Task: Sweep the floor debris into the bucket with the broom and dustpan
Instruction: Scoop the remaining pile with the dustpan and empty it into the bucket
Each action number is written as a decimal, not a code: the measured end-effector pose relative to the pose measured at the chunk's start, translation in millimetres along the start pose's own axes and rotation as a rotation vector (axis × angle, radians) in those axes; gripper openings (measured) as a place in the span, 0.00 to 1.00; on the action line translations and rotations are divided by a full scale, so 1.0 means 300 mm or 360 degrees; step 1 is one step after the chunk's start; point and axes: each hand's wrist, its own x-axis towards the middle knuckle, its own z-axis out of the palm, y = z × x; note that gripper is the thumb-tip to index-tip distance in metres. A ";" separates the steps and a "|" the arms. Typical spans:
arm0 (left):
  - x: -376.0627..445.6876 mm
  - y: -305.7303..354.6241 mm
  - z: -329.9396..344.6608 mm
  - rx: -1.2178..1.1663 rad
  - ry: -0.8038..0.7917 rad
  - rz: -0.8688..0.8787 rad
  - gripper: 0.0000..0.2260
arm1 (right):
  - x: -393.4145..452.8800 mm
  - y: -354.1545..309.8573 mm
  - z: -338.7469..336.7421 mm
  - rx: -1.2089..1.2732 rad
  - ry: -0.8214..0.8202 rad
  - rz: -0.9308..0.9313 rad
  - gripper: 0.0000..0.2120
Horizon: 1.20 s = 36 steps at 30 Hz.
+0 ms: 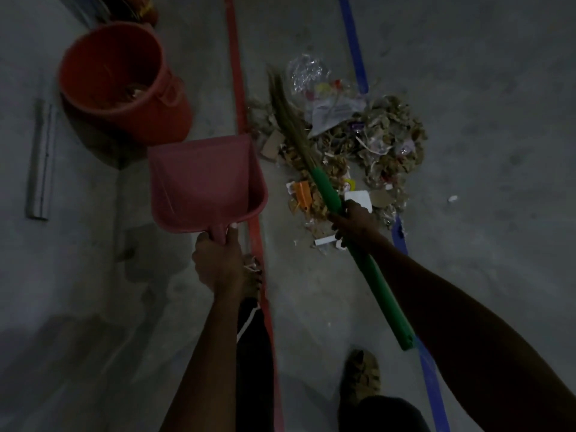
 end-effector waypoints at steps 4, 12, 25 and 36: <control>0.241 0.036 0.023 0.0058 -0.0016 0.0050 0.22 | 0.239 -0.174 0.112 -0.0396 0.0082 -0.0099 0.16; 0.607 0.122 0.042 0.0251 -0.0058 0.0104 0.22 | 0.573 -0.446 0.376 -0.0732 -0.0090 -0.0002 0.19; 0.946 0.332 0.080 0.0211 -0.0280 0.0465 0.20 | 0.550 -0.479 0.372 -0.0159 0.0238 0.0577 0.16; 0.902 0.269 -0.111 0.0211 -0.0581 0.0692 0.19 | 0.093 -0.425 0.475 0.0049 0.0573 0.0565 0.14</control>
